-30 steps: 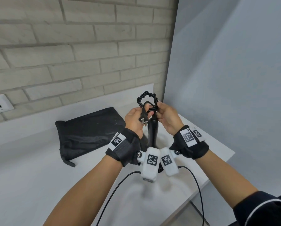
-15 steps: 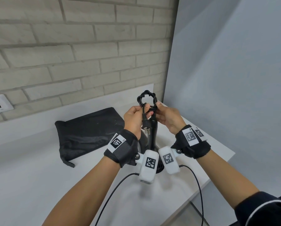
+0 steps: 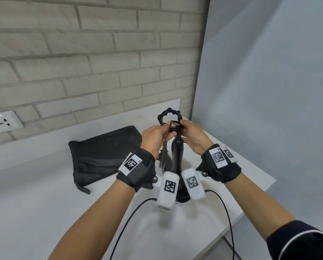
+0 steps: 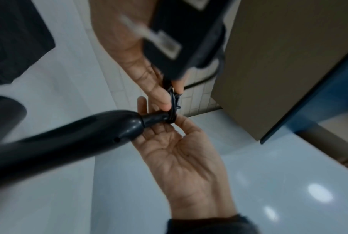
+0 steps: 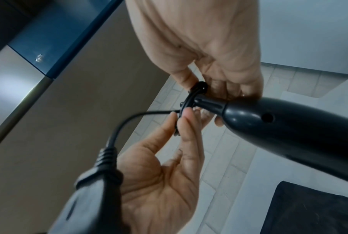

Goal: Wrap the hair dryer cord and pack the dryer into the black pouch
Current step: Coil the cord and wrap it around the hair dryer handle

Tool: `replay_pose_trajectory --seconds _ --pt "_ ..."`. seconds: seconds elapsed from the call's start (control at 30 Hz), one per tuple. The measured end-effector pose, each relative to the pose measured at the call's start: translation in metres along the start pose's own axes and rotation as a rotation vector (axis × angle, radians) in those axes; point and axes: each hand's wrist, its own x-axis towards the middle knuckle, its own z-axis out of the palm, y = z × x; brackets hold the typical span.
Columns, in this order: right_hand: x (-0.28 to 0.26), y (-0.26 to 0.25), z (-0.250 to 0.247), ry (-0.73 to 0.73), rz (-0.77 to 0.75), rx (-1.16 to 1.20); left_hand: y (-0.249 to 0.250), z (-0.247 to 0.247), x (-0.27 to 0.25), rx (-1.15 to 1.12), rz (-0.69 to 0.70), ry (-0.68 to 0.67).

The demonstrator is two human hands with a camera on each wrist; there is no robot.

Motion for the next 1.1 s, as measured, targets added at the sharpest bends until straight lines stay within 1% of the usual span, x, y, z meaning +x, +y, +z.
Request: replay_pose_trajectory --seconds 0.07,0.17,0.23,0.3,0.33,0.37,0.4,0.43,0.5,0.53,0.57,0.6,0.63,0.67,0.77,0.8,0.83,0.9,1.0,1.1 --pt "0.001 0.002 0.003 0.02 -0.016 0.015 0.002 -0.001 0.001 0.118 0.065 0.034" --pt "0.002 0.004 0.004 0.033 -0.031 0.04 0.002 -0.004 0.0 0.285 0.158 0.013" --pt "0.002 0.004 0.004 0.008 -0.021 0.064 0.004 -0.005 -0.003 0.313 0.17 -0.018" --pt "0.002 0.004 0.005 -0.02 -0.005 0.098 0.007 -0.006 -0.003 0.312 0.149 -0.042" --pt "0.002 0.004 0.005 -0.022 0.002 0.113 0.008 -0.007 -0.002 0.337 0.147 -0.041" --pt "0.003 0.003 0.006 -0.012 0.006 0.123 0.007 -0.008 -0.001 0.418 0.175 -0.022" --pt "0.003 0.003 0.006 0.001 0.005 0.133 0.007 -0.01 0.001 0.567 0.251 0.013" --pt "0.004 0.002 0.006 0.014 0.001 0.139 0.005 -0.012 0.003 0.762 0.378 0.055" --pt "0.005 0.001 0.006 0.017 -0.002 0.147 0.002 -0.016 0.004 1.156 0.727 0.103" --pt "0.006 0.002 0.007 0.015 -0.002 0.146 0.002 -0.016 0.003 1.31 0.907 0.082" --pt "0.007 0.002 0.007 0.021 -0.003 0.129 0.002 -0.015 0.003 1.417 1.057 0.03" --pt "0.007 0.002 0.007 0.032 -0.005 0.105 0.004 -0.013 0.004 1.494 1.175 -0.037" --pt "0.007 0.001 0.007 0.043 -0.009 0.084 0.006 -0.013 0.006 1.545 1.236 -0.105" --pt "0.007 0.001 0.008 0.051 -0.013 0.076 0.009 -0.012 0.008 1.578 1.262 -0.164" --pt "0.006 0.001 0.006 0.051 -0.016 0.063 0.016 -0.013 0.012 1.679 1.236 -0.267" --pt "0.005 0.0 0.006 0.044 -0.019 0.052 0.016 -0.014 0.012 1.691 1.223 -0.283" --pt "0.005 0.0 0.007 0.038 -0.027 0.035 0.018 -0.015 0.011 1.652 1.177 -0.299" --pt "0.002 0.0 0.01 0.024 -0.05 0.016 0.021 -0.017 0.013 1.464 1.095 -0.27" --pt "-0.001 0.0 0.015 -0.01 -0.09 0.007 0.029 -0.018 0.02 1.178 0.967 -0.16" --pt "0.0 0.003 0.018 -0.062 -0.146 -0.082 0.036 -0.012 0.019 0.893 0.799 -0.062"
